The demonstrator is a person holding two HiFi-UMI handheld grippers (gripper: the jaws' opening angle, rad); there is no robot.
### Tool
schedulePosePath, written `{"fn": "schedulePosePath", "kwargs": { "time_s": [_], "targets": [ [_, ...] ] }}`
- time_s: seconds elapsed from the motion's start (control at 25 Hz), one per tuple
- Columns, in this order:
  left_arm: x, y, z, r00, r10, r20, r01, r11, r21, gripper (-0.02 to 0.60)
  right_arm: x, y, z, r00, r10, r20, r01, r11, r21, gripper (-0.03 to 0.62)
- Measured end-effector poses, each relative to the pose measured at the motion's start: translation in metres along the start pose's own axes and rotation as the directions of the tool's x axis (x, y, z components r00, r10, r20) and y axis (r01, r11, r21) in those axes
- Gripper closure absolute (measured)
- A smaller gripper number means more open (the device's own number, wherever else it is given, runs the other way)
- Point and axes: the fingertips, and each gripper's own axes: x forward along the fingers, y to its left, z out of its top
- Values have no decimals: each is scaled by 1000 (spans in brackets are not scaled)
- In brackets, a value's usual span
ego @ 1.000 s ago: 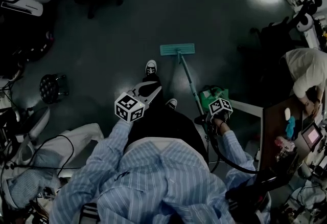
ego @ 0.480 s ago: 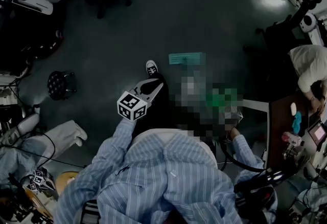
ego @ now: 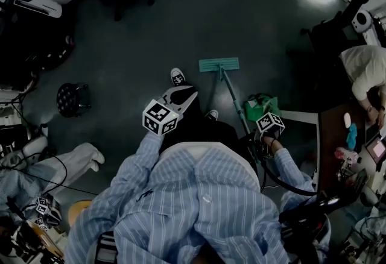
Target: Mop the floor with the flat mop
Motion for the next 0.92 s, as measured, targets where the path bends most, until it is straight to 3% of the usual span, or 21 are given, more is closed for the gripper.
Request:
{"fn": "schedulePosePath", "kwargs": {
  "time_s": [0.28, 0.92],
  "targets": [
    [10, -9, -4, 999, -38, -30, 38, 999, 29, 538, 1, 0, -1, 1000, 20, 18, -21, 999, 27, 566],
    [9, -7, -7, 999, -36, -32, 37, 999, 28, 538, 6, -1, 0, 999, 26, 37, -27, 999, 42, 566]
  ]
}}
